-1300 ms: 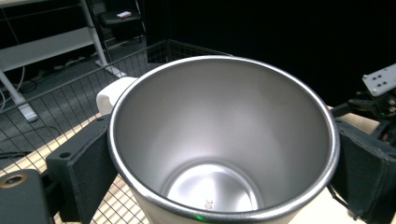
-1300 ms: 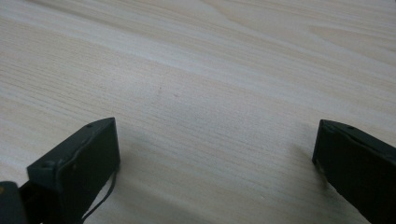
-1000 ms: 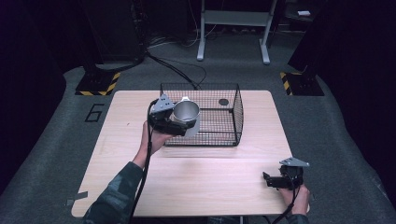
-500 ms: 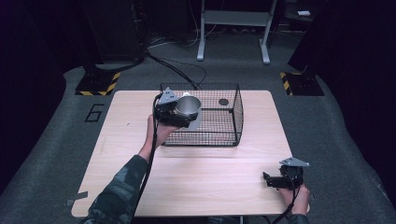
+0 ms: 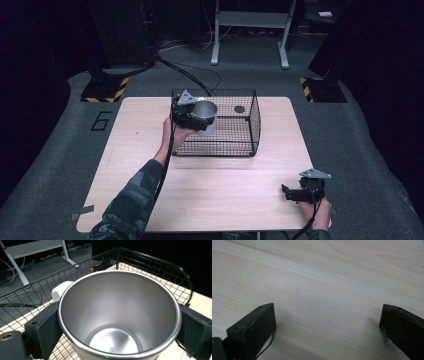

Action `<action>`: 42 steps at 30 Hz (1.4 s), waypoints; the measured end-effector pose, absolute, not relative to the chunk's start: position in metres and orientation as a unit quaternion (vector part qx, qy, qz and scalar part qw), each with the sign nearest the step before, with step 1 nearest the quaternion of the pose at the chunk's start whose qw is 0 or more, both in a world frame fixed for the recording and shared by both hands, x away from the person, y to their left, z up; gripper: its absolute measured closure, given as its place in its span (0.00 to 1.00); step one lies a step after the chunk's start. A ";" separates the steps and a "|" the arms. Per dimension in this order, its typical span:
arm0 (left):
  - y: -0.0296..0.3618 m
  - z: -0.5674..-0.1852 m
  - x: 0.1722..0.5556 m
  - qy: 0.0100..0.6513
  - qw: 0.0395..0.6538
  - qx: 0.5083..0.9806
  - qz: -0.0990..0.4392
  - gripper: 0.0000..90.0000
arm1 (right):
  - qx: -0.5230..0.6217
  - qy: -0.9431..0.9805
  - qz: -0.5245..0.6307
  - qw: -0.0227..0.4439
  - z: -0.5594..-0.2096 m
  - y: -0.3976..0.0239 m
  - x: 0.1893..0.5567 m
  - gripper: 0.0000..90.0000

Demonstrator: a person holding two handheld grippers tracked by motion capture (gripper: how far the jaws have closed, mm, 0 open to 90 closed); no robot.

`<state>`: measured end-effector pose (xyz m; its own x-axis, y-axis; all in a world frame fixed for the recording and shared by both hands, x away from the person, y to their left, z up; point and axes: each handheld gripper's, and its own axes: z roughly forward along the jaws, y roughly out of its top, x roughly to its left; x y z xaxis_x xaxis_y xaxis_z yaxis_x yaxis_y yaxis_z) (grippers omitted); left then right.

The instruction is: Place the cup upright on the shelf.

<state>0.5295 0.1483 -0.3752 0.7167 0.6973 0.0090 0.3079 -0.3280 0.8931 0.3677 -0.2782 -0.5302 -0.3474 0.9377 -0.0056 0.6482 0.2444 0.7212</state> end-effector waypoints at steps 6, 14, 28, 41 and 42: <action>0.144 -0.382 0.541 0.326 0.477 0.793 0.193 0.07 | 0.523 0.756 0.321 0.228 -0.530 -0.278 0.368 0.00; 0.139 -0.390 0.553 0.333 0.463 0.801 0.183 0.07 | 0.522 0.756 0.322 0.228 -0.530 -0.278 0.368 0.00; 0.130 -0.407 0.569 0.335 0.436 0.819 0.168 0.07 | 0.521 0.757 0.322 0.229 -0.530 -0.278 0.368 0.00; 0.120 -0.414 0.581 0.329 0.413 0.835 0.155 0.07 | 0.521 0.757 0.322 0.229 -0.530 -0.278 0.368 0.00; 0.119 -0.415 0.582 0.332 0.415 0.833 0.154 0.07 | 0.521 0.757 0.322 0.229 -0.530 -0.278 0.368 0.00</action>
